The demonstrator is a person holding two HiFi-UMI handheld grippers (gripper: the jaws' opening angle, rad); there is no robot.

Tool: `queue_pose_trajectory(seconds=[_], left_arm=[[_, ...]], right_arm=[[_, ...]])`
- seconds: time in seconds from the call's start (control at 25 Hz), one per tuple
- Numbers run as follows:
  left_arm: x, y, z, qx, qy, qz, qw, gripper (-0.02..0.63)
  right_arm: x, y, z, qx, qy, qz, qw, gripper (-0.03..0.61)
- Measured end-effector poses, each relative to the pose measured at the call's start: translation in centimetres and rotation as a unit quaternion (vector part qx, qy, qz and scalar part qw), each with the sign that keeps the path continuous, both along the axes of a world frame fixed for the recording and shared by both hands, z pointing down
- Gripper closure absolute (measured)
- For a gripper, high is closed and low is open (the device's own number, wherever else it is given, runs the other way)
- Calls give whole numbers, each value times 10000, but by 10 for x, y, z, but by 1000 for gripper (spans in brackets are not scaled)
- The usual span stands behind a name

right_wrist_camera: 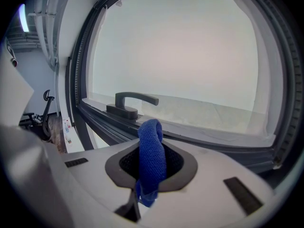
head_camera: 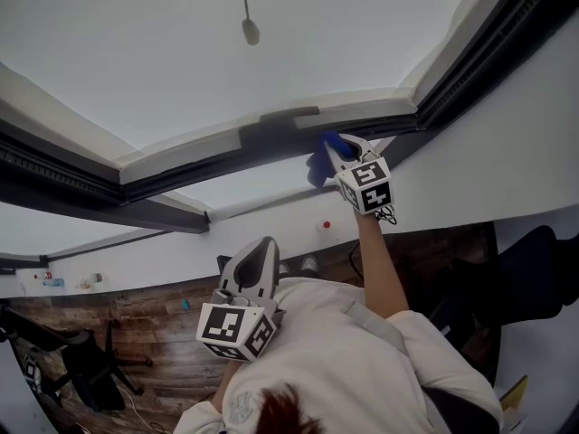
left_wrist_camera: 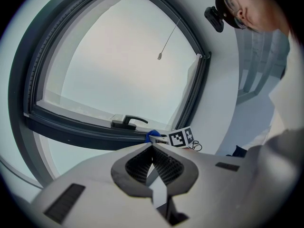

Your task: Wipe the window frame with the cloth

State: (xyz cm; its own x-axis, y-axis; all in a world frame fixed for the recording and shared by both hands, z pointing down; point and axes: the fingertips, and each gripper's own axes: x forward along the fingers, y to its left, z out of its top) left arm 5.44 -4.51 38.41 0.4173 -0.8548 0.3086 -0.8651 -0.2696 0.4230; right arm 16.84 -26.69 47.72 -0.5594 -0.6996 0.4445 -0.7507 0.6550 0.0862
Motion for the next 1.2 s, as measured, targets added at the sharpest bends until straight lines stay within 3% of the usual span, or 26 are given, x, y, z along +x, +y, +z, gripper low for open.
queue_pose_trajectory(seconds=[1.2], left_arm=[[28,-15,1,-10,-13,181,9998,609]], right_arm=[[33,-9,-1,11,-38,76,10000,529]])
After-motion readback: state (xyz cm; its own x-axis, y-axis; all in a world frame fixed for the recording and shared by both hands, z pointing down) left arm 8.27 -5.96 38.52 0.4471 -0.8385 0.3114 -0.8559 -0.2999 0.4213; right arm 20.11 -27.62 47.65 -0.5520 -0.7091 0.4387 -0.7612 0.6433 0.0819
